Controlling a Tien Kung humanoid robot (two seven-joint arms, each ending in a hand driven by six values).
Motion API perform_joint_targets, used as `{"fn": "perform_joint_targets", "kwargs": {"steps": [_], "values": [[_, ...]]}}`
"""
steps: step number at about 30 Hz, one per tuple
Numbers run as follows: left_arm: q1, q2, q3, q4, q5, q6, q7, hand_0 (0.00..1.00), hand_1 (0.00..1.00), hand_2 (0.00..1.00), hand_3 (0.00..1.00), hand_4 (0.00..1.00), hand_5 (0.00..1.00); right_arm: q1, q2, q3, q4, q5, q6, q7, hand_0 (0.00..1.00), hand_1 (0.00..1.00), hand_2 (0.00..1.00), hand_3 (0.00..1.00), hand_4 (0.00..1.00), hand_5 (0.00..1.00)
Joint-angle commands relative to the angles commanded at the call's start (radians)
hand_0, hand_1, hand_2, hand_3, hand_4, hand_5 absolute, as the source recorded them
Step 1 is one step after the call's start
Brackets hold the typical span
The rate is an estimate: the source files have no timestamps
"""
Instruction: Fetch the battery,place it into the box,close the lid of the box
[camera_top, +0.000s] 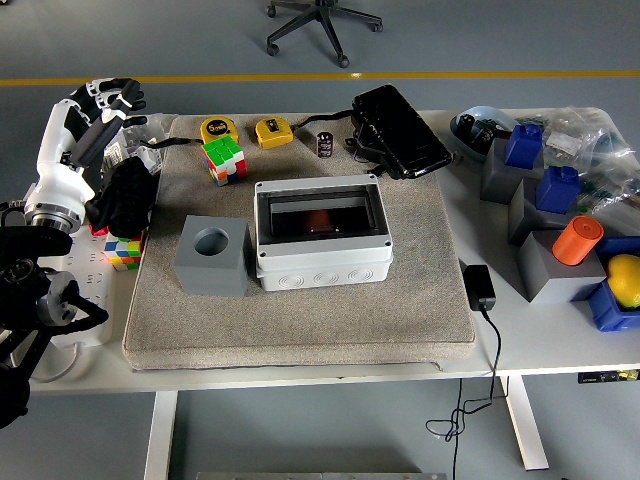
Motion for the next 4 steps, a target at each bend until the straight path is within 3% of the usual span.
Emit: {"fn": "perform_joint_targets", "kwargs": {"steps": [4], "values": [[-0.001, 0.0, -0.002, -0.001, -0.001, 0.0, -0.001, 0.499, 0.601, 0.554, 0.559, 0.867, 0.401, -0.001, 0.0, -0.002, 0.0, 0.001, 0.002, 0.0, 0.609, 0.643, 0.642, 0.575, 0.928, 0.486]]}}
